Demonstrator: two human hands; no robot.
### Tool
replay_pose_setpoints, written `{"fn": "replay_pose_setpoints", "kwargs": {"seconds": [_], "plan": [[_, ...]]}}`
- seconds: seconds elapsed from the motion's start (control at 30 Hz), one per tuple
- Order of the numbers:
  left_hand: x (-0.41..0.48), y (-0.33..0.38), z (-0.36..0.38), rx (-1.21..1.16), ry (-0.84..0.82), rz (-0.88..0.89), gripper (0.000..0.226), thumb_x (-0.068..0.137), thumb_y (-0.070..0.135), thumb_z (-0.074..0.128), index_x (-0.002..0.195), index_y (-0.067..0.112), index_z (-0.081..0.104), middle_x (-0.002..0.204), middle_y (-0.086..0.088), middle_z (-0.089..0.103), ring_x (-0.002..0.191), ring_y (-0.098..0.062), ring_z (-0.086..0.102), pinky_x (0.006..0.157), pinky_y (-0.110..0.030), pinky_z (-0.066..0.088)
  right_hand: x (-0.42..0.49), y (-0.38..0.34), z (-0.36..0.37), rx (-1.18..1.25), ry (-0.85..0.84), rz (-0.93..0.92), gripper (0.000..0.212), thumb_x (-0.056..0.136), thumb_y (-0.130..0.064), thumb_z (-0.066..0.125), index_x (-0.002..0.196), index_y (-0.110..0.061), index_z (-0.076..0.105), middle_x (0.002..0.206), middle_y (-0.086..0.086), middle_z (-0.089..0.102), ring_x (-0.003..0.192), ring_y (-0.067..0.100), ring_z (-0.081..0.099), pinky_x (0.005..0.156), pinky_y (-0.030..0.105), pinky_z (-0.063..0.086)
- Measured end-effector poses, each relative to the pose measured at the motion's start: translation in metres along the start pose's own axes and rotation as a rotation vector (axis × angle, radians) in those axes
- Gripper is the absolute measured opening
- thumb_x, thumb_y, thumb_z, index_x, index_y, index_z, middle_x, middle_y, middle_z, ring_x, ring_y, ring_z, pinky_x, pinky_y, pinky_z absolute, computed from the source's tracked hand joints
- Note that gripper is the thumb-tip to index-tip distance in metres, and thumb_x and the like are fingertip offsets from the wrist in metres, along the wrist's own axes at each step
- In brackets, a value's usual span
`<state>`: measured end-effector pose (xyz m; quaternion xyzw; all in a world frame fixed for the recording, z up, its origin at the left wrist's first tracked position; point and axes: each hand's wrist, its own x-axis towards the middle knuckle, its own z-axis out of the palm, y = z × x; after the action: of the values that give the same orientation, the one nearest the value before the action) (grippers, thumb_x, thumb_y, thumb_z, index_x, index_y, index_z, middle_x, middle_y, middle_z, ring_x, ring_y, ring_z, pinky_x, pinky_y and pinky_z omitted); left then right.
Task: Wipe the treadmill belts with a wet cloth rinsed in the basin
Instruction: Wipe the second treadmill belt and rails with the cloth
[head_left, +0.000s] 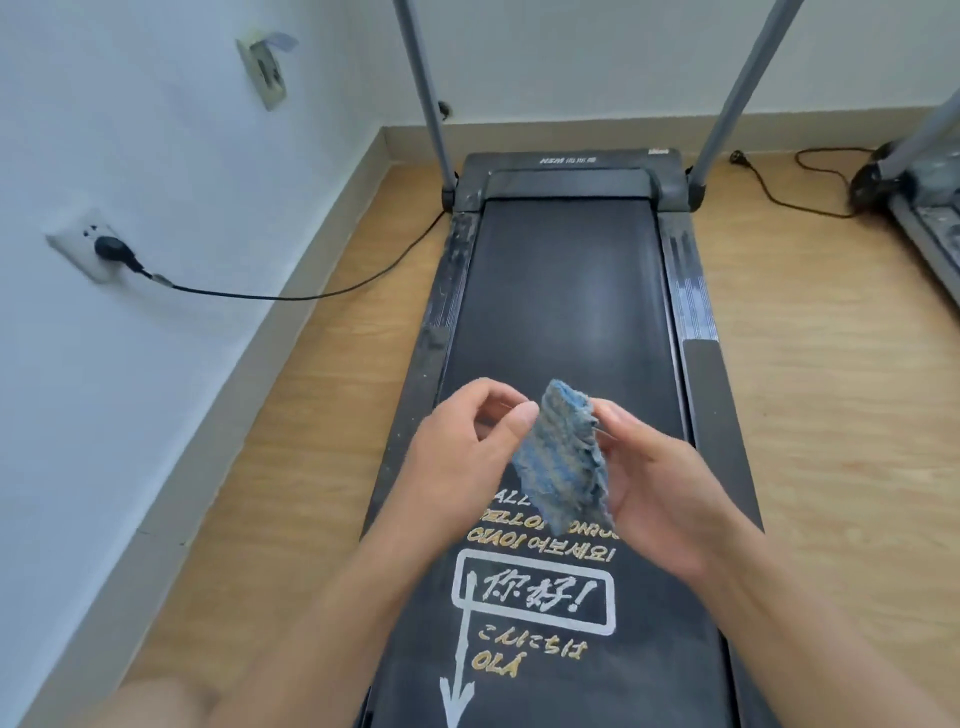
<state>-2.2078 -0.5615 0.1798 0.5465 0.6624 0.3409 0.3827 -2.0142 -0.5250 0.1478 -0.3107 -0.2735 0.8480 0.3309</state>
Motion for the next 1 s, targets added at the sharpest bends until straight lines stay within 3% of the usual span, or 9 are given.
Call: {"fn": "replay_pose_setpoints", "kwargs": {"seconds": [0.07, 0.13, 0.23, 0.33, 0.5, 0.6, 0.67, 0.8, 1.0], "plan": [[-0.002, -0.008, 0.018, -0.05, -0.003, -0.012, 0.028, 0.084, 0.056, 0.077, 0.103, 0.039, 0.066, 0.098, 0.015, 0.073, 0.085, -0.007, 0.069, 0.086, -0.044, 0.061, 0.005, -0.003, -0.001, -0.034, 0.0, -0.007, 0.047, 0.107, -0.035, 0.048, 0.137, -0.001, 0.059, 0.131, 0.024, 0.065, 0.114, 0.039, 0.066, 0.094, 0.05, 0.058], [0.005, -0.013, 0.021, -0.033, -0.004, -0.006, 0.037, 0.078, 0.049, 0.086, 0.103, 0.035, 0.064, 0.095, 0.011, 0.072, 0.08, -0.007, 0.066, 0.082, -0.038, 0.06, 0.008, -0.003, 0.001, -0.137, 0.034, -0.075, 0.04, 0.105, -0.024, 0.055, 0.134, 0.003, 0.059, 0.132, 0.031, 0.064, 0.11, 0.038, 0.068, 0.089, 0.049, 0.06], [0.025, -0.014, 0.008, -0.135, 0.033, -0.003, 0.028, 0.075, 0.041, 0.084, 0.095, 0.027, 0.071, 0.087, 0.002, 0.074, 0.076, -0.012, 0.066, 0.081, -0.047, 0.061, 0.009, -0.002, -0.004, -0.213, 0.13, -0.164, 0.027, 0.102, -0.014, 0.058, 0.123, -0.001, 0.067, 0.12, 0.025, 0.071, 0.1, 0.033, 0.072, 0.08, 0.044, 0.063], [0.037, -0.02, 0.002, -0.07, 0.032, 0.027, 0.021, 0.078, 0.037, 0.082, 0.091, 0.026, 0.071, 0.086, 0.001, 0.075, 0.077, -0.015, 0.067, 0.08, -0.047, 0.06, 0.009, 0.0, -0.008, -0.277, 0.168, -0.2, 0.025, 0.102, -0.017, 0.059, 0.12, -0.002, 0.068, 0.113, 0.019, 0.075, 0.097, 0.031, 0.074, 0.082, 0.042, 0.063], [0.037, -0.03, 0.019, 0.195, 0.121, 0.198, 0.021, 0.085, 0.022, 0.086, 0.083, 0.033, 0.068, 0.089, 0.012, 0.063, 0.077, -0.005, 0.063, 0.07, -0.02, 0.05, 0.006, 0.005, -0.005, -0.239, 0.201, -0.189, 0.039, 0.1, -0.035, 0.062, 0.114, 0.001, 0.07, 0.112, 0.022, 0.074, 0.094, 0.034, 0.074, 0.08, 0.042, 0.062], [0.032, -0.023, 0.025, 0.084, -0.032, 0.184, 0.013, 0.095, 0.017, 0.076, 0.089, 0.029, 0.074, 0.084, 0.012, 0.071, 0.07, -0.001, 0.062, 0.068, -0.018, 0.047, 0.001, 0.007, -0.004, -0.245, 0.26, -0.208, 0.02, 0.1, -0.022, 0.065, 0.105, -0.003, 0.07, 0.106, 0.021, 0.075, 0.095, 0.035, 0.075, 0.081, 0.044, 0.062], [0.027, -0.015, 0.025, -0.045, -0.1, 0.127, 0.008, 0.101, 0.027, 0.07, 0.096, 0.024, 0.076, 0.087, 0.011, 0.076, 0.077, -0.003, 0.067, 0.072, -0.017, 0.05, 0.0, 0.004, -0.005, -0.25, 0.284, -0.22, 0.012, 0.101, -0.014, 0.063, 0.101, -0.006, 0.071, 0.104, 0.02, 0.076, 0.097, 0.035, 0.076, 0.083, 0.046, 0.061], [0.028, -0.012, 0.021, -0.16, -0.177, 0.097, 0.017, 0.092, 0.029, 0.081, 0.104, 0.019, 0.078, 0.099, 0.001, 0.08, 0.096, -0.017, 0.076, 0.089, -0.03, 0.059, -0.002, -0.005, -0.008, -0.319, 0.292, -0.239, 0.006, 0.103, -0.008, 0.058, 0.098, -0.008, 0.062, 0.106, 0.018, 0.075, 0.098, 0.033, 0.076, 0.085, 0.048, 0.061], [0.037, -0.013, 0.0, -0.138, -0.425, 0.045, 0.024, 0.088, 0.013, 0.085, 0.111, 0.015, 0.078, 0.1, -0.009, 0.078, 0.087, -0.017, 0.071, 0.089, -0.033, 0.058, -0.001, -0.011, -0.012, -0.411, 0.309, -0.211, 0.012, 0.104, -0.002, 0.047, 0.098, -0.01, 0.053, 0.103, 0.017, 0.077, 0.088, 0.027, 0.075, 0.076, 0.04, 0.061]]}}
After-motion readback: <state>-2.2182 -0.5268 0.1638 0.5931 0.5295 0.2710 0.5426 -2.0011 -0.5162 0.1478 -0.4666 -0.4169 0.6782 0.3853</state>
